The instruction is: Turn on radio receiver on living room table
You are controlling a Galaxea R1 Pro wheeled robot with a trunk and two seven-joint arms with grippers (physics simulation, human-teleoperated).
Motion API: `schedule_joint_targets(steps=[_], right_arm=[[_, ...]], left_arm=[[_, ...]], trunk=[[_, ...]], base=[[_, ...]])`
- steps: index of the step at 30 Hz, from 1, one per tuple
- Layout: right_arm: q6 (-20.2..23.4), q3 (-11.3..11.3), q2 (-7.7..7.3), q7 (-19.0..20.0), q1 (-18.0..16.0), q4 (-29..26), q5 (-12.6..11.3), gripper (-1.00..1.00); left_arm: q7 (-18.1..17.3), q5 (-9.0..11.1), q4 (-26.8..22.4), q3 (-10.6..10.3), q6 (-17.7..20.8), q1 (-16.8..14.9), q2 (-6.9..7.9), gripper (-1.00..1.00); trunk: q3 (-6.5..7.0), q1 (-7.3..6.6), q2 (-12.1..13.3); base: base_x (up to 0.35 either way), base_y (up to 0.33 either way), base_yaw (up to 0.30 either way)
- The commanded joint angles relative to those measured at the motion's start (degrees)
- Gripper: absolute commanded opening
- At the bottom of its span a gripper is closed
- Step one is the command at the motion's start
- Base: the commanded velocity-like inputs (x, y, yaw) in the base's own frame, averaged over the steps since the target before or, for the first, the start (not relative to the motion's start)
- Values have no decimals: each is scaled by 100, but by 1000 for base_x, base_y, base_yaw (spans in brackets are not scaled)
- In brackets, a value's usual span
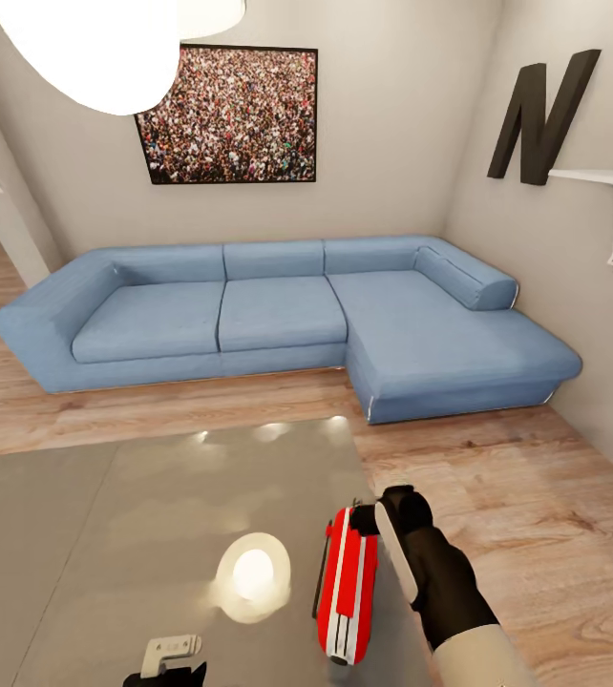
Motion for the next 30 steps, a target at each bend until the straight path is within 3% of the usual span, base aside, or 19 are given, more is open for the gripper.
schedule_joint_targets(steps=[1,6,24,30], right_arm=[[0,3,0,-6,0,147,9,100],[-147,7,0,-23,0,621,23,100],[-258,23,0,-7,-7,676,8,100],[-528,55,0,5,-9,722,-3,100]], left_arm=[[-1,0,1,0,0,0,-2,100],[-2,0,3,0,0,0,-4,100],[-2,0,12,0,0,0,-5,100],[7,0,19,0,0,0,-5,100]], trunk=[[0,0,0],[0,0,0],[0,0,0],[0,0,0]], base=[[0,0,0],[0,0,0],[0,0,0],[0,0,0]])
